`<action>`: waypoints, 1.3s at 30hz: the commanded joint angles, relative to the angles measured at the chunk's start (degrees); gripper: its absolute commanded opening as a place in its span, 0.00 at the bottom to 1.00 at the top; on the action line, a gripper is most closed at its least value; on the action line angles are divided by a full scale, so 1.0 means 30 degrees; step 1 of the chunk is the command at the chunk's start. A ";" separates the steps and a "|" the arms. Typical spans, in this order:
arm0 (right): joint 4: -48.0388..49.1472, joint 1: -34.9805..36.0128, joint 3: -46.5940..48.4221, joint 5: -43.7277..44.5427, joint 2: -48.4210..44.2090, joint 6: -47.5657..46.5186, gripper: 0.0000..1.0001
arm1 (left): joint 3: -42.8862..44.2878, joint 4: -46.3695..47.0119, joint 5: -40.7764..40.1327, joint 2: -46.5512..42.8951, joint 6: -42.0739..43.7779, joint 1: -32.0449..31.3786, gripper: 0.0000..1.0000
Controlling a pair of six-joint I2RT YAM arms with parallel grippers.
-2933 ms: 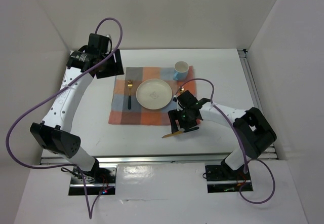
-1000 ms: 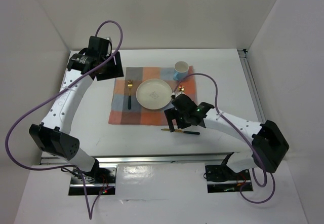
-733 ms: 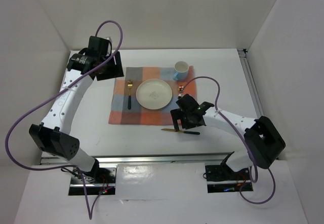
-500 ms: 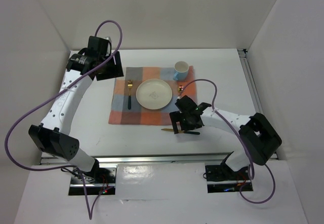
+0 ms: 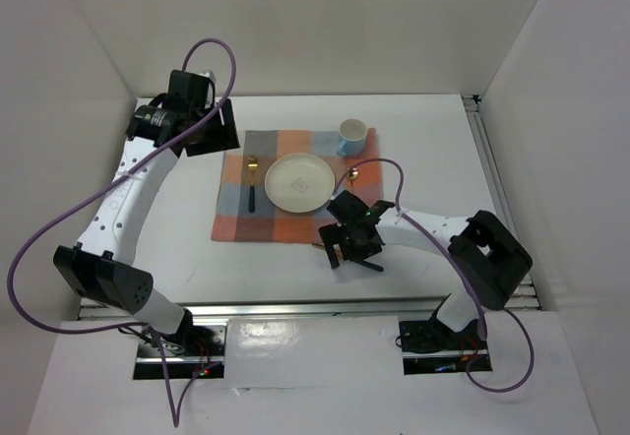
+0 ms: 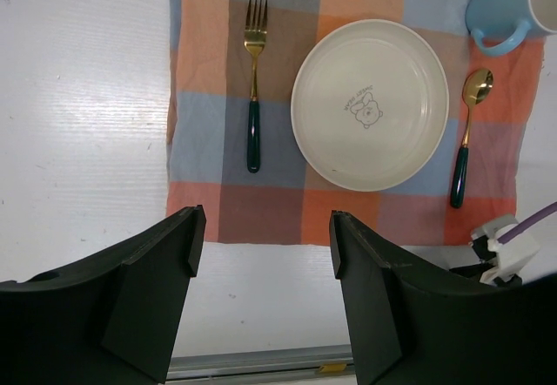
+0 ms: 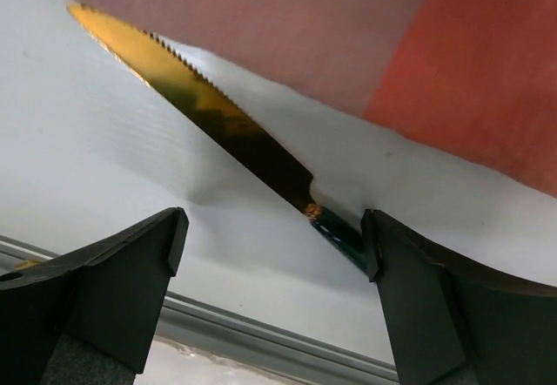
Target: Set the dinner table for one person
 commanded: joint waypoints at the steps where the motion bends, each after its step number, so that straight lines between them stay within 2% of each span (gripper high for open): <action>1: -0.1161 0.0833 0.0691 0.0098 0.0914 -0.0201 0.91 | 0.0211 0.0241 0.0014 -0.0853 0.0087 0.0104 0.76; 8: -0.1808 0.1510 0.1424 0.0334 0.1766 -0.0379 0.67 | 0.0211 0.0241 0.0014 -0.0853 0.0087 0.0104 0.76; 12: -0.1808 0.1918 0.1600 0.0334 0.2292 -0.0555 0.43 | 0.0211 0.0241 0.0014 -0.0853 0.0087 0.0104 0.76; 15: -0.1983 0.2125 0.2007 0.0334 0.2643 -0.0731 0.42 | 0.0211 0.0241 0.0014 -0.0853 0.0087 0.0104 0.76; 19: -0.2159 0.2709 0.2418 0.0508 0.3053 -0.1141 0.24 | 0.0211 0.0241 0.0014 -0.0853 0.0087 0.0104 0.76; 20: -0.2333 0.2711 0.2420 0.0510 0.3055 -0.1518 0.13 | 0.0211 0.0241 0.0188 -0.0853 0.0087 0.0104 0.76; 22: -0.2538 0.3383 0.2945 0.0686 0.3055 -0.1959 0.00 | 0.0211 0.0241 0.0190 -0.0853 0.0087 0.0104 0.76; 29: -0.2540 0.5316 0.3709 0.0865 0.1100 -0.4154 0.00 | 0.0035 0.0241 0.0365 -0.0853 -0.0262 0.0104 0.76; 33: -0.3036 0.5318 0.4702 0.0452 -0.0312 -0.5037 0.00 | -0.0168 0.0417 0.0365 -0.0853 -0.0469 0.0104 0.76; 37: -0.3448 0.5318 0.6022 0.2258 -0.0754 -0.5069 0.00 | -0.0170 0.0593 0.0365 -0.0677 -0.0645 0.0104 0.76; 39: -0.3448 0.4415 0.6666 0.2823 -0.0988 -0.4107 0.00 | -0.0170 0.0593 0.0365 -0.0677 -0.0645 0.0104 0.76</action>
